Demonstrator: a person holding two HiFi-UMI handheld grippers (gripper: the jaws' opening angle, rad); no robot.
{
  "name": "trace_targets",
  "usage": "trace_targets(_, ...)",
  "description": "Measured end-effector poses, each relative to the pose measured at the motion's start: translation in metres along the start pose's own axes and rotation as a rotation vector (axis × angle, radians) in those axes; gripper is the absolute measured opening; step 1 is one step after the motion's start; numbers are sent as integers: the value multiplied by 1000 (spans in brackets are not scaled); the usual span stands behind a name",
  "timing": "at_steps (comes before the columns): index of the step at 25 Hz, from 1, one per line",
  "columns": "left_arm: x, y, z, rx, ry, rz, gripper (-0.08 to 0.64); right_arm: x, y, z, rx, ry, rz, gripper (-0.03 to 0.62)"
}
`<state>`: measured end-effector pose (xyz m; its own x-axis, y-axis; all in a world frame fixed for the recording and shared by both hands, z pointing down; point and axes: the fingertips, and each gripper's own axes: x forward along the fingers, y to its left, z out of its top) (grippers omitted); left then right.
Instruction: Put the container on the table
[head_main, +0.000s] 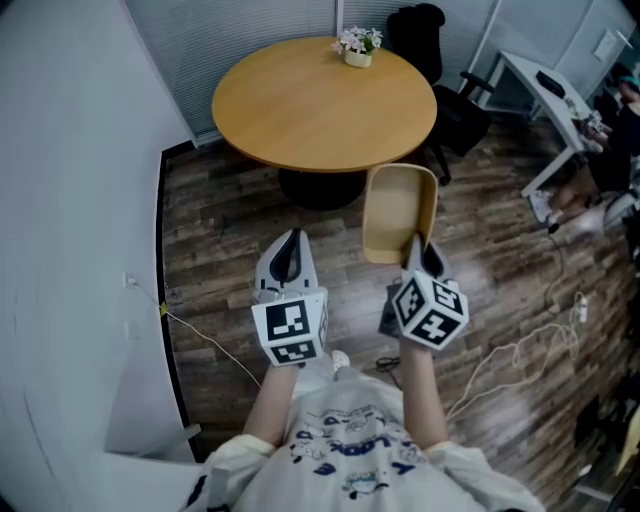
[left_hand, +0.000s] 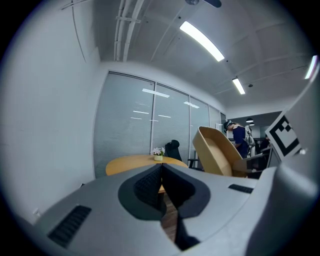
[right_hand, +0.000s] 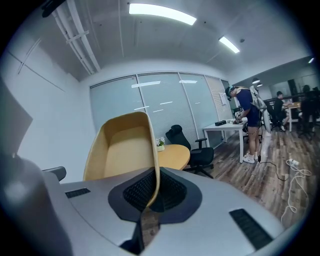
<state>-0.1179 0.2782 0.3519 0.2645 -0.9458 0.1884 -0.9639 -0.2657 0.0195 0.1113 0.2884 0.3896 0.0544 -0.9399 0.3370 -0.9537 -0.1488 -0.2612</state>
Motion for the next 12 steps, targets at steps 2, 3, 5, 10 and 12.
trace_targets(2,5,-1,-2,0,7,2,3,5,-1,-2,2,8,4,14)
trace_targets(3,7,-1,-2,0,10,3,3,8,-2,-2,3,13,6,14)
trace_targets(5,15,-1,-2,0,13,6,3,15,-2,-1,5,20,9,14)
trace_targets(10,41,2,-1,-3,12,4,3,38,-1,3,-1,22,9,14)
trace_targets(12,56,1,1,-2,14,-3,3,52,-3,7,1,22,8,14)
